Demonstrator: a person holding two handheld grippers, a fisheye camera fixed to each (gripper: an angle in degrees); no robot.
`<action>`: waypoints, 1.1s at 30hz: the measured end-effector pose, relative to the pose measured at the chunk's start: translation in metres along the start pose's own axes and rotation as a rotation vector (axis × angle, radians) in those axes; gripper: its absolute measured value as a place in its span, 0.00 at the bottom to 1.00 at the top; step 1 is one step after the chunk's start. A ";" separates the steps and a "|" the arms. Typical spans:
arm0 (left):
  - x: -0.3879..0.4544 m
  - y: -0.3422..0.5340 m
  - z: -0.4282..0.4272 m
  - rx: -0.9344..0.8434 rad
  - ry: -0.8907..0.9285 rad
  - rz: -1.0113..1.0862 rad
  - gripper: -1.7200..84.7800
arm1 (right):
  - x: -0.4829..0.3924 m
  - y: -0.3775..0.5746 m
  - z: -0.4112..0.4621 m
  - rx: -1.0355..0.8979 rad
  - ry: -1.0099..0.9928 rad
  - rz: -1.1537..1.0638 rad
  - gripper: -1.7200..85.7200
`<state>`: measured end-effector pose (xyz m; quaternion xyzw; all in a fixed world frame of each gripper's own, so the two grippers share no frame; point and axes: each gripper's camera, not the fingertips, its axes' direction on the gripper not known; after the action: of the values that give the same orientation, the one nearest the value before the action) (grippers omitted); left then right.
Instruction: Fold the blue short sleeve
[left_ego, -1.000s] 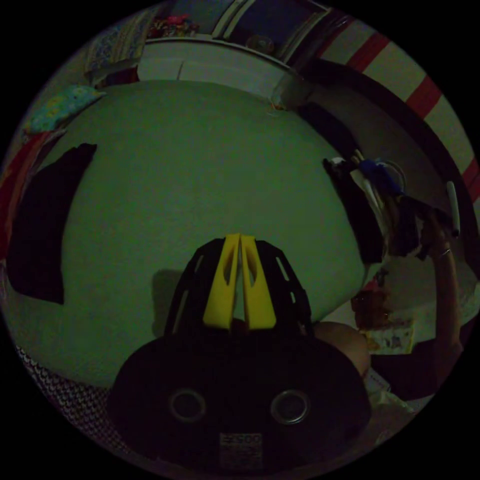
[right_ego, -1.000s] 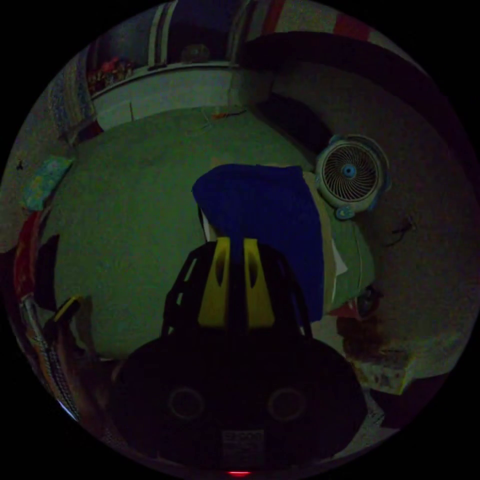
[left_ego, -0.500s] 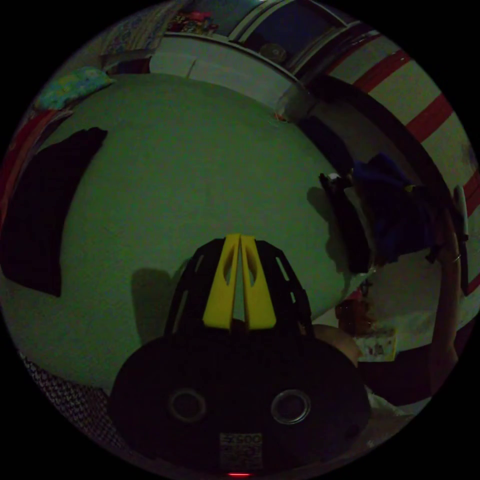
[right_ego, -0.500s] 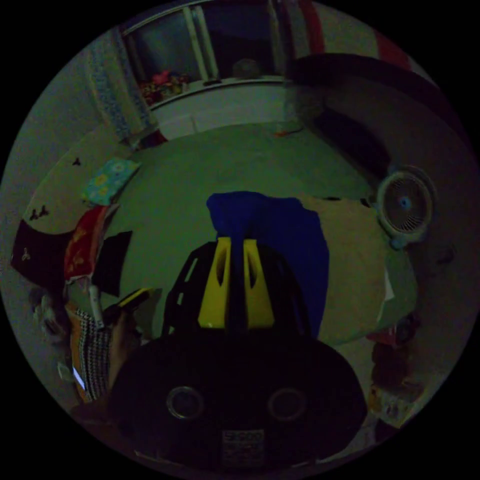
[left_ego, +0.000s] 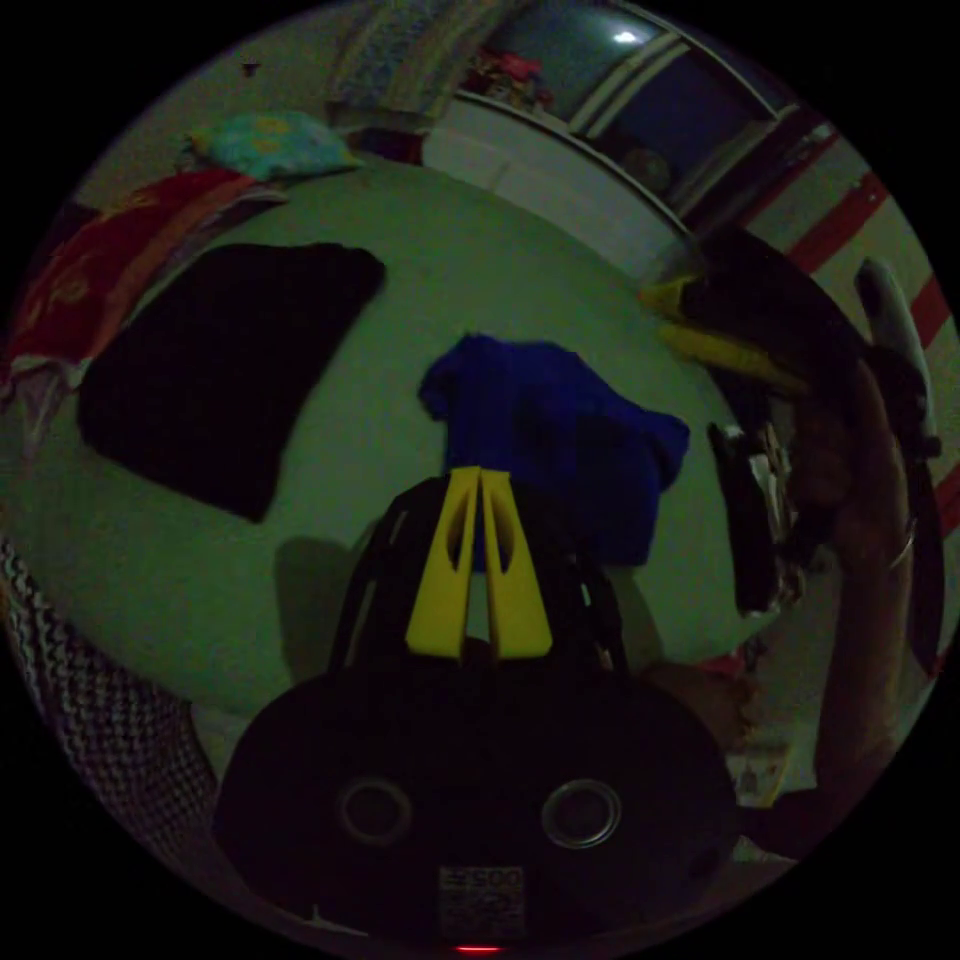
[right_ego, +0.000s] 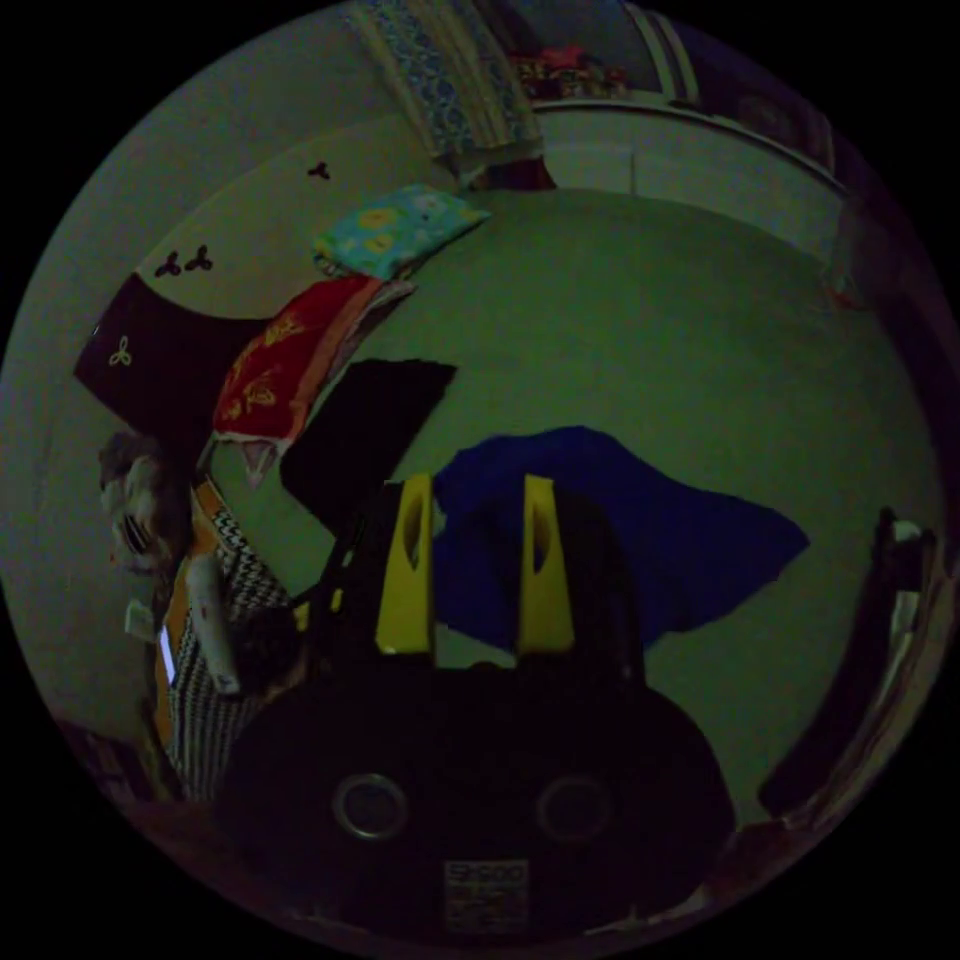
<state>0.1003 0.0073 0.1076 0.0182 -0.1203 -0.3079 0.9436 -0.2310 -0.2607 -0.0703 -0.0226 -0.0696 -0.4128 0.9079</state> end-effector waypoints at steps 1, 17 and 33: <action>-0.005 0.000 -0.003 0.014 -0.019 -0.017 0.01 | 0.003 0.004 0.006 0.026 0.006 0.021 0.13; 0.079 -0.045 0.019 -0.002 -0.152 0.185 0.01 | 0.034 0.032 0.114 -0.020 0.072 0.237 0.01; 0.121 -0.105 0.069 -0.068 -0.235 0.199 0.01 | 0.025 0.038 0.193 0.005 0.359 0.232 0.01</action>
<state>0.1182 -0.1457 0.1889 -0.0618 -0.2207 -0.2167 0.9489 -0.2071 -0.2350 0.1253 0.0456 0.0955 -0.3030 0.9471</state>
